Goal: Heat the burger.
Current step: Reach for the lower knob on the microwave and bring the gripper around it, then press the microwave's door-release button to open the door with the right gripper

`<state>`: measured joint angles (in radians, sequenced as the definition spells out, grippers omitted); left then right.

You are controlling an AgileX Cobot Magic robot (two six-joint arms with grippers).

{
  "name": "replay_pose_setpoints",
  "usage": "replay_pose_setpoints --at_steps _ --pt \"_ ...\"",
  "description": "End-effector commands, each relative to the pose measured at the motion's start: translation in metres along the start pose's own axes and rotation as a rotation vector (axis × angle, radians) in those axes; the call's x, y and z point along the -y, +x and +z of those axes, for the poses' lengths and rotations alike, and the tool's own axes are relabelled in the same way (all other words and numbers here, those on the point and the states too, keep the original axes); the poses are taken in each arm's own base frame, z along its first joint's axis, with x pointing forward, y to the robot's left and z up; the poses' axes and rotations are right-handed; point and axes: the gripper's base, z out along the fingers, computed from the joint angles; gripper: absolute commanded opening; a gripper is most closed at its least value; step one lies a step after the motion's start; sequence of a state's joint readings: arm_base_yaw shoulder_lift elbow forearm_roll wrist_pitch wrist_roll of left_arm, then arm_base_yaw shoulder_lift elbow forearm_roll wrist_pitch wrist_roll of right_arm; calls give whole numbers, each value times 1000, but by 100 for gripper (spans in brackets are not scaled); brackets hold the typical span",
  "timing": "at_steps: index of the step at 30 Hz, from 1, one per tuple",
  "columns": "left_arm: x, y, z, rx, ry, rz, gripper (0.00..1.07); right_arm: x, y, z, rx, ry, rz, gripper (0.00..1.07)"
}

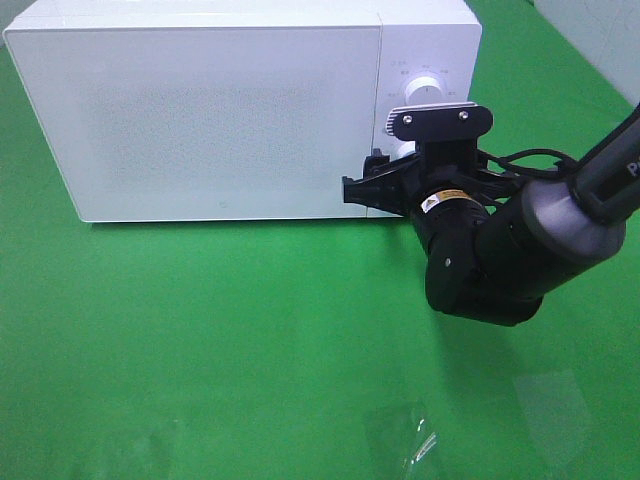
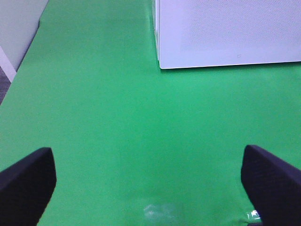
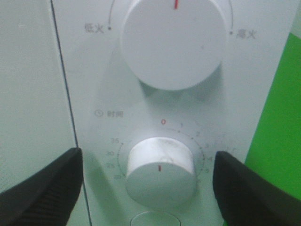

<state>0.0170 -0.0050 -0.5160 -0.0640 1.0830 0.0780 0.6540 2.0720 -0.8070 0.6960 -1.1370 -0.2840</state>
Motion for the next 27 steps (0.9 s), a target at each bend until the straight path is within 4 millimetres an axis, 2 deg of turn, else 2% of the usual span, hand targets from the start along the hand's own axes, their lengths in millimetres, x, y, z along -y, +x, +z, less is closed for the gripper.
replay_pose_setpoints --at_steps 1,5,7,8,9,10,12,13,14,15,16,17,18,19,20,21,22,27 --pt "0 0 -3 32 -2 -8 100 -1 -3 3 21 -8 9 73" --pt "0 0 -3 32 -2 -8 100 -1 -5 6 29 -20 4 71" --pt "0 0 -3 32 -2 -8 100 2 -6 8 32 -12 6 68" --pt "0 0 -3 32 -2 -8 100 3 -6 10 26 -9 8 63" --pt "0 0 -3 32 -2 -8 100 3 -6 10 26 -9 8 63" --pt "0 0 -3 32 -2 -8 100 5 -6 11 25 -5 9 55" --pt "0 0 -3 32 -2 -8 100 5 -6 11 24 -5 9 51" --pt "0 0 -3 32 -2 -8 100 5 -6 11 17 -8 8 42" --pt "0 0 -3 32 -2 -8 100 5 -6 11 17 -8 8 42" --pt "0 0 -3 32 -2 -8 100 4 -5 11 11 -15 5 29" --pt "0 0 -3 32 -2 -8 100 4 -5 11 11 -15 5 29" --pt "0 0 -3 32 -2 -8 100 3 -5 11 8 -23 2 17" --pt "0 0 -3 32 -2 -8 100 3 -5 11 8 -24 1 13" --pt "0 0 -3 32 -2 -8 100 3 -5 11 8 -24 1 13" --pt "0 0 -3 32 -2 -8 100 3 -5 11 10 -27 0 5" --pt "0 0 -3 32 -2 -8 100 3 -5 11 10 -27 0 5" --pt "0 0 -3 32 -2 -8 100 3 -5 11 10 -27 0 0" --pt "0 0 -3 32 -2 -8 100 3 -5 11 10 -28 16 0"
